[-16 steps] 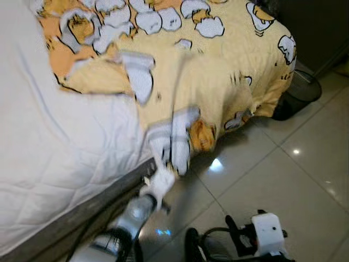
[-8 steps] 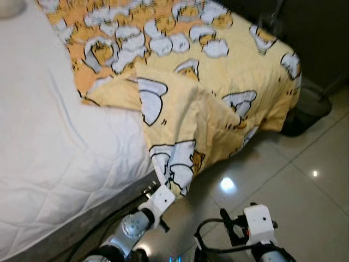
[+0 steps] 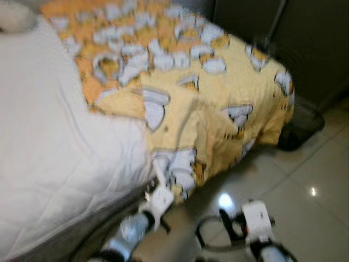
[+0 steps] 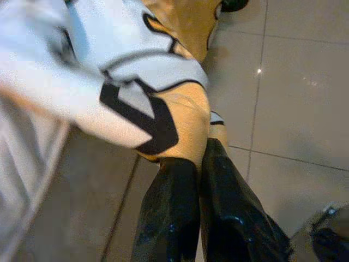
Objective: Clean up the room
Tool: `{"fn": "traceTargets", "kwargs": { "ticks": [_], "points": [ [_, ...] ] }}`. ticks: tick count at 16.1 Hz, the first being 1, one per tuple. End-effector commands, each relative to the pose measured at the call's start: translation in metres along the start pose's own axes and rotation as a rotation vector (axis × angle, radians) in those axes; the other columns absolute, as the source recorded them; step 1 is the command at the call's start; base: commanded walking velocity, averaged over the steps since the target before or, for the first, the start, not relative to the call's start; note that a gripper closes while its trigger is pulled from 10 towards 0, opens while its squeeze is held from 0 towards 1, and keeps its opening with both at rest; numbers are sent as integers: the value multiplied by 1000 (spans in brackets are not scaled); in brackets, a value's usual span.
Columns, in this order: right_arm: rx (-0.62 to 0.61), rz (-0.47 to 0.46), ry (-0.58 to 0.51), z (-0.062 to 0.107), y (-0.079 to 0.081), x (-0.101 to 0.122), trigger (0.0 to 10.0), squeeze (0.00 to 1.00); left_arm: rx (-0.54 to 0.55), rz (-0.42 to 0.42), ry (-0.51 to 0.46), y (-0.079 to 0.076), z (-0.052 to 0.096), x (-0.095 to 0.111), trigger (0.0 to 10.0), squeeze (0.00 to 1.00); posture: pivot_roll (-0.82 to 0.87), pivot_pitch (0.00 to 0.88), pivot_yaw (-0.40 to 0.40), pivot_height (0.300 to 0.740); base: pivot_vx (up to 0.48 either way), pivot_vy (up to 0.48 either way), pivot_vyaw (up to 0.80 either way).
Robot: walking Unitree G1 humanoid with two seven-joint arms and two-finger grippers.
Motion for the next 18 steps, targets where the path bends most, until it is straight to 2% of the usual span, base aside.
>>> {"fn": "traceTargets", "kwargs": {
  "ticks": [1, 2, 3, 4, 5, 6, 8, 10, 11, 13, 14, 15, 16, 17, 18],
  "points": [
    [-1, -4, 19, 3, -2, -8, 10000, 0, -47, 14, 22, -14, 1, -8, 10000, 0, -23, 130, -16, 740, 0, 0, 0],
    [-4, -1, 17, 2, -4, -7, 10000, 0, -101, -9, 34, -27, -2, -8, 10000, 0, -23, 131, -21, 740, 0, 0, 0],
    [-2, 4, 16, 0, -5, -7, 10000, 0, -230, -18, 82, -55, -4, -13, 10000, 0, -23, 135, -23, 740, 0, 0, 0],
    [3, 8, 16, 0, -5, -8, 10000, 0, -335, -3, 140, -75, -3, -20, 10000, 0, -21, 136, -25, 740, 0, 0, 0],
    [8, 12, 18, -1, -5, -8, 10000, 0, -400, 20, 183, -88, 0, -26, 10000, 0, -20, 138, -27, 740, 0, 0, 0],
    [11, 14, 19, -1, -5, -8, 10000, 0, -417, 33, 190, -92, 0, -27, 10000, 0, -20, 138, -27, 740, 0, 0, 0],
    [25, 23, 31, -1, -4, -12, 10000, 0, -523, 180, 245, -122, 1, -27, 10000, 0, -21, 140, -32, 740, 0, 0, 0],
    [35, 32, 39, -2, -5, -14, 10000, 0, -633, 236, 318, -148, 6, -29, 10000, 0, -23, 144, -40, 740, 0, 0, 0],
    [41, 38, 42, -2, -5, -15, 10000, 0, -648, 238, 337, -153, 8, -31, 10000, 0, -23, 146, -44, 740, 0, 0, 0],
    [59, 53, 51, -3, -4, -17, 10000, 0, -623, 126, 395, -154, 11, -45, 10000, 0, -21, 150, -50, 740, 0, 0, 0],
    [63, 56, 54, -3, -4, -17, 10000, 0, -609, 102, 407, -154, 11, -48, 10000, 0, -21, 150, -50, 740, 0, 0, 0],
    [71, 62, 53, -3, -2, -17, 10000, 0, -570, 97, 379, -153, 7, -44, 10000, 0, -23, 153, -51, 740, 0, 0, 0],
    [68, 56, 50, -3, -2, -17, 10000, 0, -539, 141, 352, -150, 2, -37, 10000, 1000, -24, 151, -51, 740, 0, 0, 0],
    [59, 43, 46, -4, -3, -16, 10000, 0, -510, 158, 343, -145, -1, -34, 10000, 1000, -21, 148, -51, 740, 0, 0, 0],
    [-15, -96, 72, -8, -14, -18, 10000, 0, -450, 158, 314, -126, -5, -30, 10000, 1000, -13, 132, -50, 740, 0, 0, 0]
  ]
}}
Point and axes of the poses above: a point about 5 cm out from each wrist's last joint towards the gripper, its own z axis pointing back from the gripper into the wrist, its own x axis along the axis of the wrist's last joint, y = z × x, the point moved 6 cm from there along -z, pointing out of the wrist towards the gripper, and after that the axes turned 7 degrees about z, right-handed, at the moved point
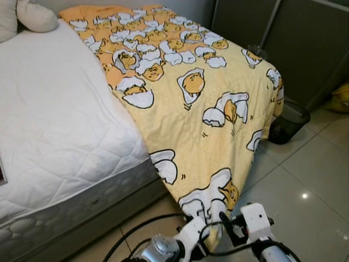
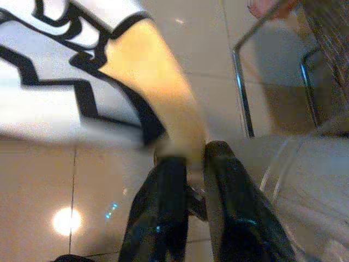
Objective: Clean up the room
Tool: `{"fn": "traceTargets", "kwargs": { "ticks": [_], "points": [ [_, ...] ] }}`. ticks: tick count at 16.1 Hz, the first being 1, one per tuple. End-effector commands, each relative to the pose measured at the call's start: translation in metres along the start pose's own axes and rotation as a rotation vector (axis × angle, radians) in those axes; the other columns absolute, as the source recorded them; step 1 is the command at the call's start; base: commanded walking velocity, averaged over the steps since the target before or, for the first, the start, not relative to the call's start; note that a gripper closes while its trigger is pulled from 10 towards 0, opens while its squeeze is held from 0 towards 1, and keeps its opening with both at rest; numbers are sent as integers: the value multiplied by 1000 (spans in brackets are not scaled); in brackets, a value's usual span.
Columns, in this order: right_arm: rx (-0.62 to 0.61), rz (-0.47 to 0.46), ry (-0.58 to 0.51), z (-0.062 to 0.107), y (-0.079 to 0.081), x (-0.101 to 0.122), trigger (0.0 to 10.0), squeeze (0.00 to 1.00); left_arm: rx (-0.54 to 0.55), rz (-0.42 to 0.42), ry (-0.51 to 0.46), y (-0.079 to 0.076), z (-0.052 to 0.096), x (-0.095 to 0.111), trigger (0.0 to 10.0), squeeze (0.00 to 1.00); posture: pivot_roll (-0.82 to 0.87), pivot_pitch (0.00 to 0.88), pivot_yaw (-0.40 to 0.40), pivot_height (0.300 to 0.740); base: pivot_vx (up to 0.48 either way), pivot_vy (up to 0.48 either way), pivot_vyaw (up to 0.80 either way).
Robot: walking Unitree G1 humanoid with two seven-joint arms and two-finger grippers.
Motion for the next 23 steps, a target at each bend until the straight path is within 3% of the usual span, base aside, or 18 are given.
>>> {"fn": "traceTargets", "kwargs": {
  "ticks": [1, 2, 3, 4, 5, 6, 7, 8, 11, 15, 18, 19, 21, 22, 23],
  "points": [
    [-73, -102, 18, -2, -19, -1, 10000, 0, 52, -10, -35, 9, 4, 1, 10000, 1000, -7, 99, -42, 740, 0, 0, 0],
    [-86, -122, 7, -4, -22, 3, 10000, 0, 101, -47, -59, 23, 11, 7, 10000, 1000, -5, 89, -37, 740, 0, 0, 0],
    [-112, -129, -26, -12, -31, 15, 10000, 0, 200, -66, -144, 53, 27, 26, 10000, 1000, 19, 49, -22, 740, 0, 0, 0],
    [-144, -126, -69, -17, -40, 28, 10000, 0, 343, -63, -278, 89, 53, 53, 10000, 1000, 34, 27, -13, 740, 0, 0, 0],
    [-170, -106, -105, -23, -47, 39, 10000, 0, 449, -18, -400, 114, 77, 75, 10000, 1000, 51, 0, 1, 740, 0, 0, 0],
    [-190, -96, -127, -28, -51, 47, 10000, 0, 519, 19, -501, 129, 95, 92, 10000, 1000, 70, 0, 17, 740, 0, 0, 0],
    [-228, -121, -175, -31, -60, 62, 10000, 0, 637, 47, -675, 143, 127, 118, 10000, 0, 89, 0, 24, 740, 0, 0, 0],
    [-257, -143, -214, -34, -67, 76, 10000, 0, 715, 121, -794, 153, 153, 131, 10000, 0, 101, 0, 26, 740, 0, -319, 0],
    [-267, -142, -246, -42, -69, 91, 10000, 0, 867, 154, -865, 164, 173, 140, 10000, 0, 115, 0, 12, 740, 0, -426, 408],
    [-206, -102, -271, -50, -54, 96, 10000, 0, 1003, 225, -809, 179, 179, 126, 10000, 0, 108, 0, -3, 740, 0, -480, 539],
    [-235, -159, -240, -49, -60, 84, 10000, 0, 980, 242, -796, 177, 174, 124, 10000, 0, 97, 0, 5, 740, 0, -480, 513],
    [-239, -157, -237, -48, -61, 82, 10000, 0, 937, 239, -771, 172, 164, 126, 10000, 0, 96, 0, 7, 740, 0, 0, 513],
    [-243, -150, -242, -50, -62, 83, 10000, 0, 910, 192, -780, 167, 159, 136, 10000, 0, 105, 0, 6, 740, 0, 0, 513],
    [-246, -147, -255, -51, -63, 86, 10000, 0, 934, 212, -805, 170, 166, 139, 10000, 0, 107, 0, 7, 740, 0, -454, 519],
    [-250, -139, -278, -52, -63, 92, 10000, 0, 960, 243, -841, 175, 174, 140, 10000, 63, 110, 0, 8, 740, 0, -439, 513]
  ]
}}
Point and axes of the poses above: a point about 5 cm out from each wrist's last joint towards the gripper, its own z axis pointing back from the gripper into the wrist, its own x axis along the axis of the wrist's last joint, y = z × x, the point moved 6 cm from there along -z, pointing out of the wrist towards the gripper, and after that the axes turned 7 degrees about z, right-handed, at the moved point
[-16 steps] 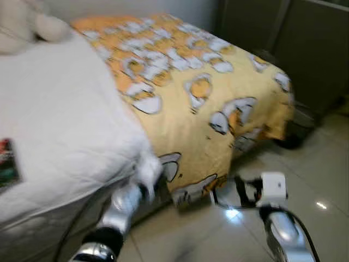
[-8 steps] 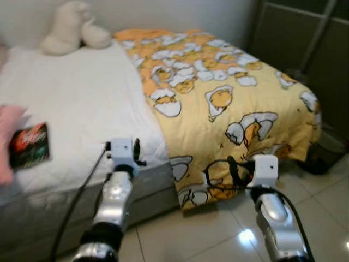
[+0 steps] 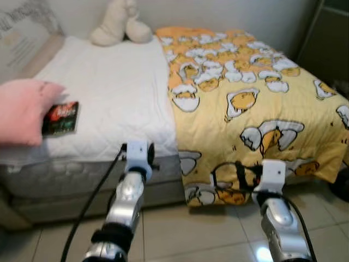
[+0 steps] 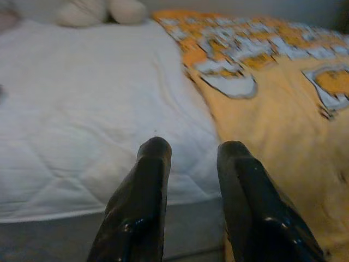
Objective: Clean up the room
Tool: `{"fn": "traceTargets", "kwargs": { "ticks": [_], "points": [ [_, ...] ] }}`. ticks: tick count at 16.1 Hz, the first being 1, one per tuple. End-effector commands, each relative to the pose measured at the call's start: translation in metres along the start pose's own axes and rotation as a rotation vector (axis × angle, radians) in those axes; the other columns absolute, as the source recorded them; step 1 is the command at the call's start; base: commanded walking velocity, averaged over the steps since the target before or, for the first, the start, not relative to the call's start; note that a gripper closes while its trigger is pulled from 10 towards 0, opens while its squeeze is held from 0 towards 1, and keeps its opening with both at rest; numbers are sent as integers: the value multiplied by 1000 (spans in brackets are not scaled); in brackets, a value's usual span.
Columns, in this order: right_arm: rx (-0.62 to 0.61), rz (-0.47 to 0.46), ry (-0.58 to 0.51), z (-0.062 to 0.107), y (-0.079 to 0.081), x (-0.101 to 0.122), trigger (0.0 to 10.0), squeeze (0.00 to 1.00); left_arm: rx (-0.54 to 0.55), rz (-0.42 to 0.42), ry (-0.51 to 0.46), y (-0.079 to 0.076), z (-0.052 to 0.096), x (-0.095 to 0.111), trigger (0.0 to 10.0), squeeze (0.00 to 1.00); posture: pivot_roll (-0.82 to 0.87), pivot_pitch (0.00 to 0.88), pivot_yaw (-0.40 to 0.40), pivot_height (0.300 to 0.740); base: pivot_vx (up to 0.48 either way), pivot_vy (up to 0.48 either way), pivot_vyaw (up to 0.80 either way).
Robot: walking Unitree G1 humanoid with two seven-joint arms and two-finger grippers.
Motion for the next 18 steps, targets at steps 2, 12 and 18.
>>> {"fn": "traceTargets", "kwargs": {
  "ticks": [2, 12, 18],
  "points": [
    [-25, -13, -143, -5, 0, 36, 10000, 0, 90, -19, -87, 30, 1, 21, 10000, 1000, 112, 0, 8, 740, 278, -388, 497],
    [60, 15, -105, -9, 22, 27, 10000, 0, 96, -33, -29, 31, -2, 14, 10000, 1000, 146, 0, -1, 740, 378, -245, 489],
    [39, 38, -53, 36, -1, -5, 10000, 0, -117, -50, -59, 35, 53, 0, 10000, 0, 126, 0, 7, 740, 376, -294, 491]
  ]
}}
Point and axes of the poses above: a point about 5 cm out from each wrist's last joint towards the gripper, its own z axis pointing back from the gripper into the wrist, its own x axis along the axis of the wrist's last joint, y = z × x, the point moved 6 cm from there along -z, pointing out of the wrist towards the gripper, and after that the axes turned 7 degrees about z, right-handed, at the moved point
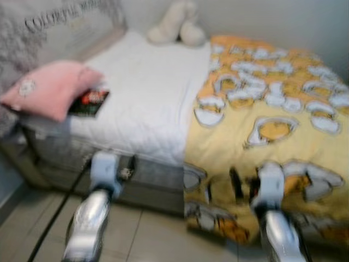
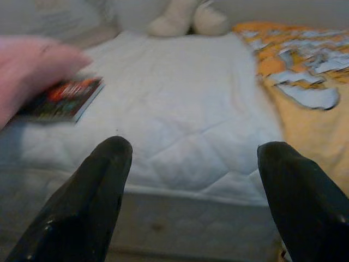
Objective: Clean up the room
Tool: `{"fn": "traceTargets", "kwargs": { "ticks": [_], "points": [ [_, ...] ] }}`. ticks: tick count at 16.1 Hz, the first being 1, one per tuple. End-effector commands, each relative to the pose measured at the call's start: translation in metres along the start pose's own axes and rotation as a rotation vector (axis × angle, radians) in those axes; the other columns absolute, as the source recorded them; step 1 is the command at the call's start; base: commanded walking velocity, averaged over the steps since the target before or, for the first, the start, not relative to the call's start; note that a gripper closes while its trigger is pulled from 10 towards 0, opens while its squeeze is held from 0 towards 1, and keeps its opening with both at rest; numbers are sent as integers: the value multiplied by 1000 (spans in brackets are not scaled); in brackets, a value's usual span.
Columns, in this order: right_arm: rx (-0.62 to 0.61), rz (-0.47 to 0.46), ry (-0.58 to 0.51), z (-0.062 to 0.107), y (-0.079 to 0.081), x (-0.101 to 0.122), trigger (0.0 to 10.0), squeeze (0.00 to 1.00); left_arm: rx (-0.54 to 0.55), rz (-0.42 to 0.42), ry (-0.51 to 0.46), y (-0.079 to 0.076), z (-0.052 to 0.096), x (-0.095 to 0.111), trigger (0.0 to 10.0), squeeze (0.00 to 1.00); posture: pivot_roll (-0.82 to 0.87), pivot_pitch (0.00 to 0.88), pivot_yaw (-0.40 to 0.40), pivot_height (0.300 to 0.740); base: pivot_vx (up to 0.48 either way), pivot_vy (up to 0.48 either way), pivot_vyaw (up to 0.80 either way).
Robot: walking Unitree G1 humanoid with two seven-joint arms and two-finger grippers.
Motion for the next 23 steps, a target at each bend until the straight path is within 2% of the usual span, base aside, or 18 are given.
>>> {"fn": "traceTargets", "kwargs": {
  "ticks": [1, 2, 3, 4, 5, 6, 8, 10, 11, 13, 15, 18, 20, 21, 23],
  "points": [
    [-22, 19, -6, 3, -15, 2, 10000, 0, -33, 17, -27, -19, -6, 10, 10000, 0, 134, 0, -2, 740, 401, -259, 481],
    [-17, 15, 5, 2, -15, -1, 10000, 0, 18, 14, 13, -18, -12, 3, 10000, 0, 137, 0, -6, 740, 0, 0, 488],
    [-1, 2, 9, -3, -12, 1, 10000, 0, -12, 64, -14, -28, -18, 13, 10000, 0, 134, 0, -7, 740, 0, 0, 488],
    [12, 0, 9, -5, -9, 2, 10000, 0, 4, 105, -26, -26, -20, 17, 10000, 0, 133, 0, -4, 740, 0, 0, 488],
    [14, -41, 21, -8, -6, 2, 10000, 0, 5, 112, -30, -26, -21, 20, 10000, 0, 128, 0, 7, 740, 277, -390, 488],
    [-1, -113, 36, -14, -4, 1, 10000, 0, -2, 80, -21, -27, -22, 19, 10000, 0, 122, 0, 15, 740, 274, -390, 494],
    [33, -95, -3, -24, 8, 14, 10000, 0, -43, 72, -22, -36, -26, 21, 10000, 0, 121, 0, 27, 740, 274, -390, 488],
    [50, -70, 0, -18, 12, 9, 10000, 0, -111, -5, -41, -46, -25, 26, 10000, 0, 121, 0, 38, 740, 281, -386, 491],
    [36, -75, 32, -13, 9, -2, 10000, 0, -120, 20, -14, -47, -25, 21, 10000, 0, 116, 0, 49, 740, 285, -382, 556],
    [32, -87, 46, -14, 8, -5, 10000, 0, -124, 34, 24, -48, -27, 16, 10000, 0, 117, 0, 51, 740, 142, -191, 572],
    [46, -79, 35, -16, 12, -2, 10000, 0, -97, -52, 27, -46, -34, 17, 10000, 0, 117, 0, 54, 740, 0, 0, 584],
    [62, -81, 45, -16, 11, -5, 10000, 0, -91, 9, 5, -49, -39, 25, 10000, 0, 116, 0, 48, 740, 0, 0, 581],
    [74, -81, 53, -17, 11, -7, 10000, 0, -118, 1, -3, -59, -44, 26, 10000, 0, 113, 0, 32, 740, 0, 0, 425],
    [97, -60, 46, -22, 13, -3, 10000, 0, -115, 24, -15, -64, -51, 32, 10000, 0, 113, 0, 25, 740, 0, 0, 425],
    [95, -47, 48, -23, 10, -2, 10000, 0, -94, 22, -14, -62, -52, 33, 10000, 0, 106, 0, 29, 740, 240, 0, 425]
  ]
}}
Point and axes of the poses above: a point about 5 cm out from each wrist's last joint towards the gripper, its own z axis pointing back from the gripper into the wrist, its own x axis along the axis of the wrist's last joint, y = z × x, the point moved 6 cm from there along -z, pointing out of the wrist towards the gripper, and after that the axes turned 7 degrees about z, right-handed, at the moved point
